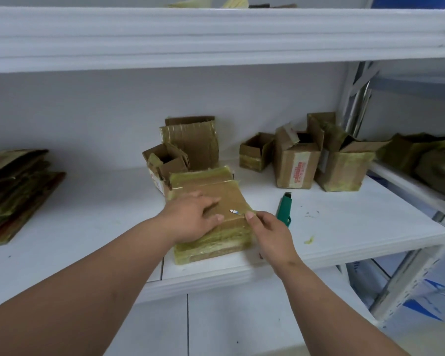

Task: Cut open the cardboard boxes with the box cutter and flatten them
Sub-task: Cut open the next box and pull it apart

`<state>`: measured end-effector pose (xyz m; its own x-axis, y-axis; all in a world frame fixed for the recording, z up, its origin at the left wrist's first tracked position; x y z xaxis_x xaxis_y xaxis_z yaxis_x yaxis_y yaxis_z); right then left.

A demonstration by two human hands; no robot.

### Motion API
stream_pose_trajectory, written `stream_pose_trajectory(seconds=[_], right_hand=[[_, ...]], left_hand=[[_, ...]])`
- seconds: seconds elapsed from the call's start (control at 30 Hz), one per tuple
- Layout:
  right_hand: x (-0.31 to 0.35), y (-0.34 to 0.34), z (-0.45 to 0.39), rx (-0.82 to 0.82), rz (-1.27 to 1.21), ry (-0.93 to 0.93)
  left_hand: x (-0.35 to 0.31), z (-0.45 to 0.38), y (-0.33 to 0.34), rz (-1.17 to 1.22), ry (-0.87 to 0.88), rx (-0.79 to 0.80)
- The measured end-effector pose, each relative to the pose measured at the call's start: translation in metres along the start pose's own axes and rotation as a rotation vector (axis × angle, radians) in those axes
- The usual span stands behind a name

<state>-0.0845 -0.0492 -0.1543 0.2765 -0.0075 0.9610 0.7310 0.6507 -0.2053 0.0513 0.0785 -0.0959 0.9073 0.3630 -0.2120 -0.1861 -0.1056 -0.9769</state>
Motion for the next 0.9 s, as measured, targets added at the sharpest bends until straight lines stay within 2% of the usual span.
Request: stream_pose_trajectory(seconds=[0.13, 0.23, 0.3, 0.43, 0.63, 0.77, 0.9], right_hand=[[-0.003, -0.029, -0.020, -0.062, 0.131, -0.012], [0.001, -0.055, -0.036, -0.238, 0.372, -0.098], [0.000, -0.061, -0.046, -0.280, 0.581, -0.090], [-0.021, -0.049, -0.062, -0.156, 0.864, -0.047], [-0.022, -0.053, -0.070, -0.144, 1.009, -0.118], [-0.023, -0.052, -0.068, -0.090, 1.007, -0.148], [-0.025, -0.051, -0.066, -0.007, 1.112, -0.088]], left_hand=[[-0.009, -0.011, 0.015, -0.036, -0.032, 0.065], [-0.014, -0.015, 0.015, -0.069, -0.054, 0.082], [-0.016, -0.016, 0.016, -0.107, -0.058, 0.079], [-0.014, -0.014, 0.019, -0.087, -0.095, 0.068], [-0.018, -0.024, 0.026, -0.125, -0.185, 0.049], [-0.018, -0.023, 0.029, -0.182, -0.168, 0.066], [-0.019, -0.023, 0.034, -0.268, -0.146, 0.126]])
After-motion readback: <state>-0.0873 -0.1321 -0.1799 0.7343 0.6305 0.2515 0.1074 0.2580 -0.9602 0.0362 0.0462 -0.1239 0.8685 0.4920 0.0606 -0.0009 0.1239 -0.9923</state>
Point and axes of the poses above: each hand's wrist, its own z-axis away from the middle knuckle, its own y-axis out of the palm, x = y × z, the point moved 9 cm from there along -z, towards the middle knuckle, and after that the axes turned 13 degrees about y, right-handed, at the moved point
